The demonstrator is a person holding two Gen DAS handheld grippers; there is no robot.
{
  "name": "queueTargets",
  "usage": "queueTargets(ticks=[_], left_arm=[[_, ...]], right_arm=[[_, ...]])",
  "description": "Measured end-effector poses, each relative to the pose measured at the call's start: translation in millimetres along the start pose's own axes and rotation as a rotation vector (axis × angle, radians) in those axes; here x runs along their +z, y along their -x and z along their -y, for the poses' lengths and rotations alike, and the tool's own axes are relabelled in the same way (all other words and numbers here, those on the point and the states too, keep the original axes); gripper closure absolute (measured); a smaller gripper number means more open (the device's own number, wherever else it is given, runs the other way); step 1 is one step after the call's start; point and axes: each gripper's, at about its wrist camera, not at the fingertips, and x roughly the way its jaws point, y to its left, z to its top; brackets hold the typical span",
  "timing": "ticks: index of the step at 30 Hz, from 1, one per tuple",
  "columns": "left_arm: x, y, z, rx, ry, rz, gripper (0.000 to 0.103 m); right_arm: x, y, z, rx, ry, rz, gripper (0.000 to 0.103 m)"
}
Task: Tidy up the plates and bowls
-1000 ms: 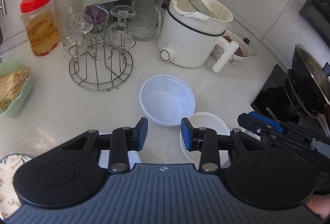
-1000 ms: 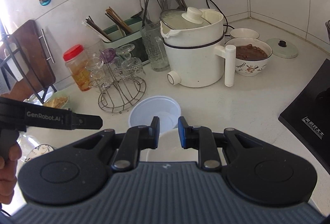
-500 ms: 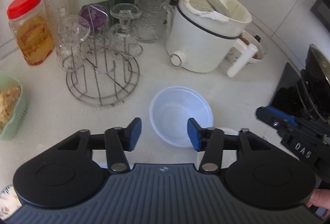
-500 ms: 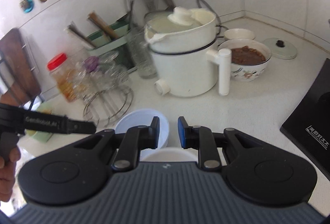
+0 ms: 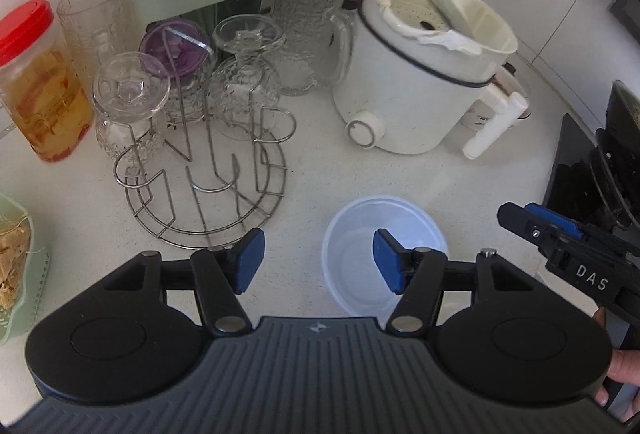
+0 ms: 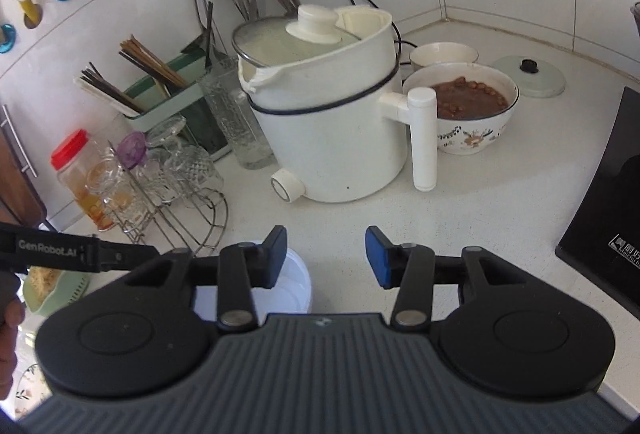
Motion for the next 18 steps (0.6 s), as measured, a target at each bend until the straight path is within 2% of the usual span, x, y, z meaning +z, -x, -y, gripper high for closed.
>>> queueTargets(ticks=[7,10,14,18], left_arm=[[-2,-21,-7,-0.005,0.023,-0.015,0.038],[-7,-32,-9,-0.043,0.063,-0.041,0.040],[-14,-44,-3,-0.067,0.067,-0.068,0.051],[-22,-53,1,-0.100,0.074,-0.085,0.056]], right_arm=[[0,-26,-5,0.047,0.017,-0.067,0.057],[-1,-37,-8,0.066,0.030,-0.103,0.059],[-6,-48,-11,0.050,0.047,-0.143,0.063],[-14,-56,-7,0.022,0.033,-0.158,0.073]])
